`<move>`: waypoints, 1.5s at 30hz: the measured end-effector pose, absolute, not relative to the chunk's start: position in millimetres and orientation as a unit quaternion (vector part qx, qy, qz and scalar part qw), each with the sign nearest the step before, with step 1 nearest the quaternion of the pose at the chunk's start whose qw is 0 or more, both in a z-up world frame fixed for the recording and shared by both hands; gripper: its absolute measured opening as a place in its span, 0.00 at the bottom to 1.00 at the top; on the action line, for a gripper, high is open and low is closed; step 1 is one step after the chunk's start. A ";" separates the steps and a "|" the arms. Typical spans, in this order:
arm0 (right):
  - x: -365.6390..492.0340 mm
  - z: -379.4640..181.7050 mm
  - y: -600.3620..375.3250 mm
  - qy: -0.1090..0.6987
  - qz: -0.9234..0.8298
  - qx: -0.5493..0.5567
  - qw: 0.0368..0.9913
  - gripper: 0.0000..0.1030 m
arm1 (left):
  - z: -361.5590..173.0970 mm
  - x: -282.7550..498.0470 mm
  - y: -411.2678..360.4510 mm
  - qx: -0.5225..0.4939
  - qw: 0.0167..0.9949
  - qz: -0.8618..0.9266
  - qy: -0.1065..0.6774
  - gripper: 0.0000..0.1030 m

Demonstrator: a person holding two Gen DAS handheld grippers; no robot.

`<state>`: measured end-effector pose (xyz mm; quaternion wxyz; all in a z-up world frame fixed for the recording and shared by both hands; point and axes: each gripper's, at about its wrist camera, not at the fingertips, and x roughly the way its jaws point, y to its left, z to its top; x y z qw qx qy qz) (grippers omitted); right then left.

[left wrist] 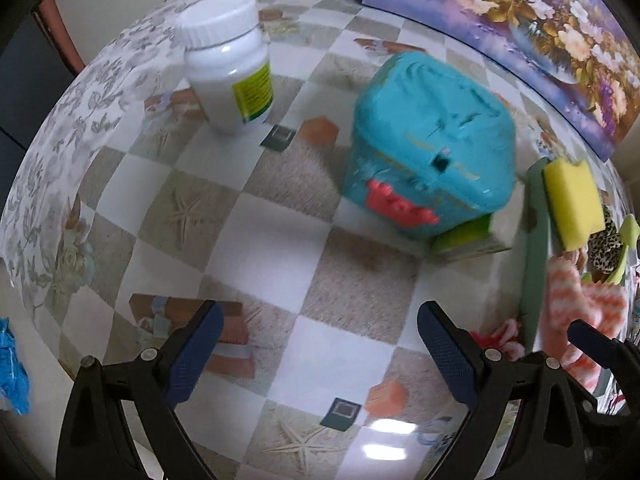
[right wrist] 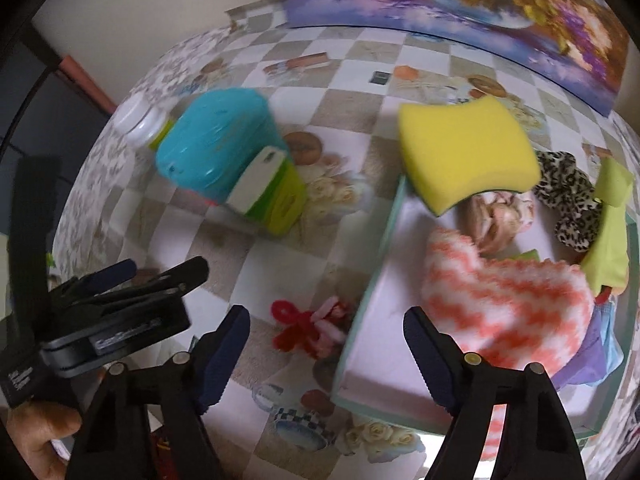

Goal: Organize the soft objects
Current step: 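Move both open tools away from the tray toward the remaining items, then grasp the red bow with the right tool while the left tool grasps the white-green roll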

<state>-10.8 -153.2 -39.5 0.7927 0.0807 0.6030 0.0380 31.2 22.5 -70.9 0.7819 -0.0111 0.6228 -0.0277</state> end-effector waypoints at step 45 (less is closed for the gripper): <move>-11.7 -65.8 -97.1 0.627 0.066 -0.046 0.775 0.38 | -69.0 30.2 30.5 -0.047 0.785 -0.035 0.617 0.95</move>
